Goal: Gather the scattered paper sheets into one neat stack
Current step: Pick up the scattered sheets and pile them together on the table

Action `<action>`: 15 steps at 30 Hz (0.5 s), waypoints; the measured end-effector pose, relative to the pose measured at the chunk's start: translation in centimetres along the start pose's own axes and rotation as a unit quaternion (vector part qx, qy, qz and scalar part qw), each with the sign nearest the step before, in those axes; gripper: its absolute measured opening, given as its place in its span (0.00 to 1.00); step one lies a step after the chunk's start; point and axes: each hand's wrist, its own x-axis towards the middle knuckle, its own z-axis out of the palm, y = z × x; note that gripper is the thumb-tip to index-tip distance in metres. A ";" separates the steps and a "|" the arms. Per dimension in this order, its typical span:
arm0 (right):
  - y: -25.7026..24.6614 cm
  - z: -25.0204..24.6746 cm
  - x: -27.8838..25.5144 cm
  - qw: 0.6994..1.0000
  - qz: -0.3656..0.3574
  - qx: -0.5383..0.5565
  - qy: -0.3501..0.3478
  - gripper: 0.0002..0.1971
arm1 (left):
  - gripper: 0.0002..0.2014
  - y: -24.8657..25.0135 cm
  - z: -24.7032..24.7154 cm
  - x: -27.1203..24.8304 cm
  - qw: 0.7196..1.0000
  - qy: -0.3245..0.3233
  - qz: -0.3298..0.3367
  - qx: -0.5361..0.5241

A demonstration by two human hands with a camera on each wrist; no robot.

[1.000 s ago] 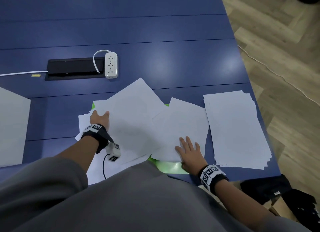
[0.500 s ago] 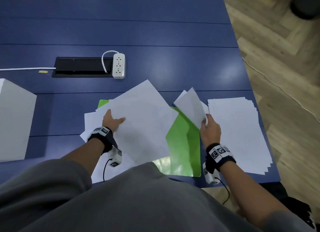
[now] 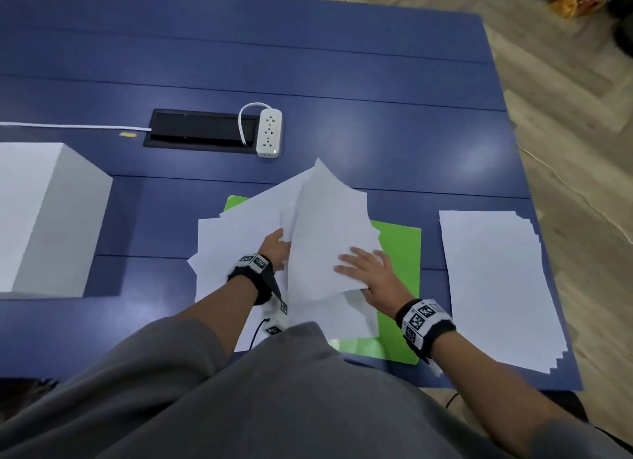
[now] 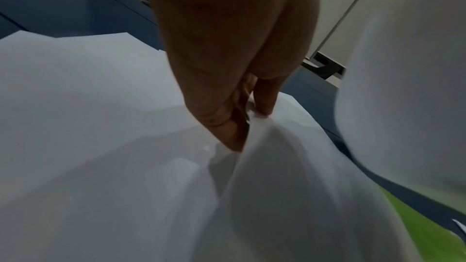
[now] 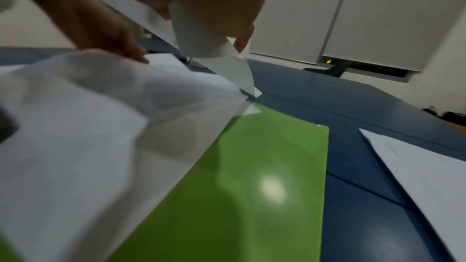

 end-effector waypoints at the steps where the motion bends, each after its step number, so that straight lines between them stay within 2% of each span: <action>1: -0.1 0.6 -0.3 0.999 -0.007 -0.008 -0.038 0.40 | 0.32 0.6 0.2 -1.1 1.000 -0.007 -0.004 -0.010; 2: -0.3 1.1 -0.6 0.997 -0.007 -0.013 -0.078 0.39 | 0.29 0.9 0.4 -1.7 1.000 -0.008 -0.005 -0.019; 5: -0.6 1.8 -1.1 0.982 0.011 -0.021 -0.188 0.33 | 0.11 1.3 0.9 -2.3 0.999 -0.007 0.012 -0.051; 6: -0.7 2.0 -1.2 0.977 0.011 -0.023 -0.211 0.32 | 0.12 1.3 1.0 -2.3 0.997 -0.008 0.005 -0.071; 8: -0.8 2.2 -1.3 0.970 0.006 -0.029 -0.241 0.31 | 0.24 1.4 1.3 -2.6 0.993 -0.031 -0.019 -0.108; 10: -1.0 2.1 -1.4 0.965 0.005 -0.035 -0.259 0.29 | 0.31 1.5 1.5 -2.6 0.989 -0.063 -0.035 -0.130; 12: -1.3 2.0 -1.5 0.961 0.003 -0.041 -0.274 0.29 | 0.41 1.4 1.7 -2.4 0.991 -0.076 -0.056 -0.099; 14: -1.7 1.8 -1.7 0.949 -0.004 -0.054 -0.311 0.35 | 0.52 0.9 1.8 -1.8 0.995 -0.068 -0.057 -0.047; 15: -1.8 1.7 -1.9 0.941 -0.004 -0.060 -0.333 0.37 | 0.53 1.0 1.9 -2.0 0.996 -0.070 -0.055 -0.029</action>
